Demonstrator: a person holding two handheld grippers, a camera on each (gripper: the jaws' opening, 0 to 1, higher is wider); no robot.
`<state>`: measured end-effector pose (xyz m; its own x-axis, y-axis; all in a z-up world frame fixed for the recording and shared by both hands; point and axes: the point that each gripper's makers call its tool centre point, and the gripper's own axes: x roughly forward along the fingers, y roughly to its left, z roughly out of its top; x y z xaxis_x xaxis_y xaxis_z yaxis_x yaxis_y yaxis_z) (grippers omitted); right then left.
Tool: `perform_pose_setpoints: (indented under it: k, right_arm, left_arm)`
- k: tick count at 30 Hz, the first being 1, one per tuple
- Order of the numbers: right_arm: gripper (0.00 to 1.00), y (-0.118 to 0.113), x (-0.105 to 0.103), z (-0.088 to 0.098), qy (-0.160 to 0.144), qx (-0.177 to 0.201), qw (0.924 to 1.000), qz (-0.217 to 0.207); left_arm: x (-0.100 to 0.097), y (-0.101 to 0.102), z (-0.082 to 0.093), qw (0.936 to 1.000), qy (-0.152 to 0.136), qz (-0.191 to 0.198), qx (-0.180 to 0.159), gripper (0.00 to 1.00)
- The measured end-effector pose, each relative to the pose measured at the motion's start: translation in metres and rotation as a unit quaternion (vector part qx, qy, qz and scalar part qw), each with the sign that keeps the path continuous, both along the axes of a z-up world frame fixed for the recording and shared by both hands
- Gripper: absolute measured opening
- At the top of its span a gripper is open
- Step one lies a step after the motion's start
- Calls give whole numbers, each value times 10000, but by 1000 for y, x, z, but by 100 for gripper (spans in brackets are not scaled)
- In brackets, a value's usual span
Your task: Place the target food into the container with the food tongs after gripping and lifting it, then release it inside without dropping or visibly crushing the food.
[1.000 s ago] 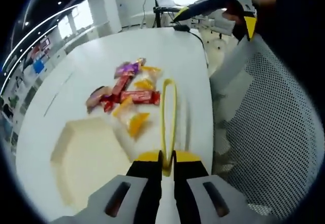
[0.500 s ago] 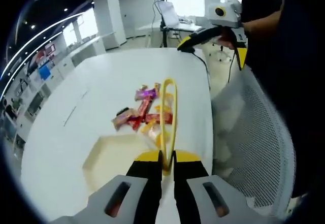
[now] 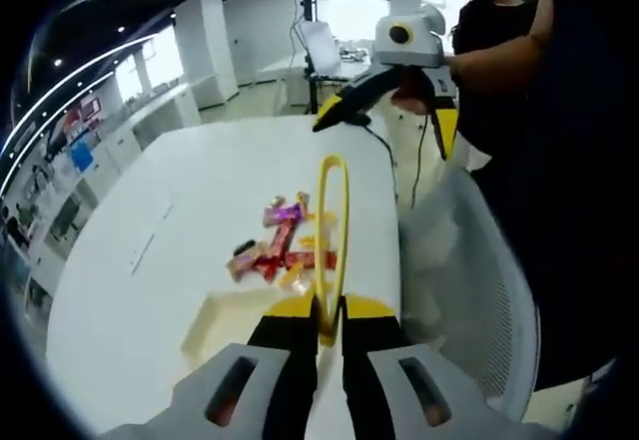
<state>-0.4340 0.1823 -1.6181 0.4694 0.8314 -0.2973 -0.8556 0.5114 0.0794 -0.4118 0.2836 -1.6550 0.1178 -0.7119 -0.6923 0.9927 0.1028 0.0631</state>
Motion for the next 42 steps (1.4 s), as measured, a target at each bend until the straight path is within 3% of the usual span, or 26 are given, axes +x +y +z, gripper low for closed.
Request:
perform_pose_setpoints:
  k: [9, 13, 17, 20, 27, 33, 38, 42]
  right_arm:
    - [66, 23, -4, 25, -62, 249, 9986, 460]
    - [63, 34, -10, 37, -16, 599, 9963, 618]
    - [59, 40, -13, 49, -54, 773, 9944, 712]
    - [52, 40, -15, 60, -45, 990, 9915, 845]
    - [46, 41, -22, 75, 133, 1382, 9824, 1250]
    - [43, 54, -31, 76, 119, 1352, 9776, 1611]
    - [32, 62, -33, 68, 9, 1182, 9776, 1739]
    - [29, 69, -35, 65, 18, 1174, 9764, 1813]
  left_arm:
    - [-15, -16, 31, 9990, -74, -401, -193, 2]
    - [-22, -30, 54, 9962, 21, -446, -745, 2]
    - [-25, -35, 67, 9947, 4, -488, -902, 2]
    - [-36, -44, 82, 9904, 205, -569, -1240, 2]
    - [-46, -59, 100, 9875, 289, -656, -1407, 2]
    - [-55, -70, 102, 9869, 453, -743, -1358, 3]
    - [-58, -68, 95, 9879, 485, -708, -1291, 3]
    - [-58, -63, 92, 9890, 448, -728, -1209, 3]
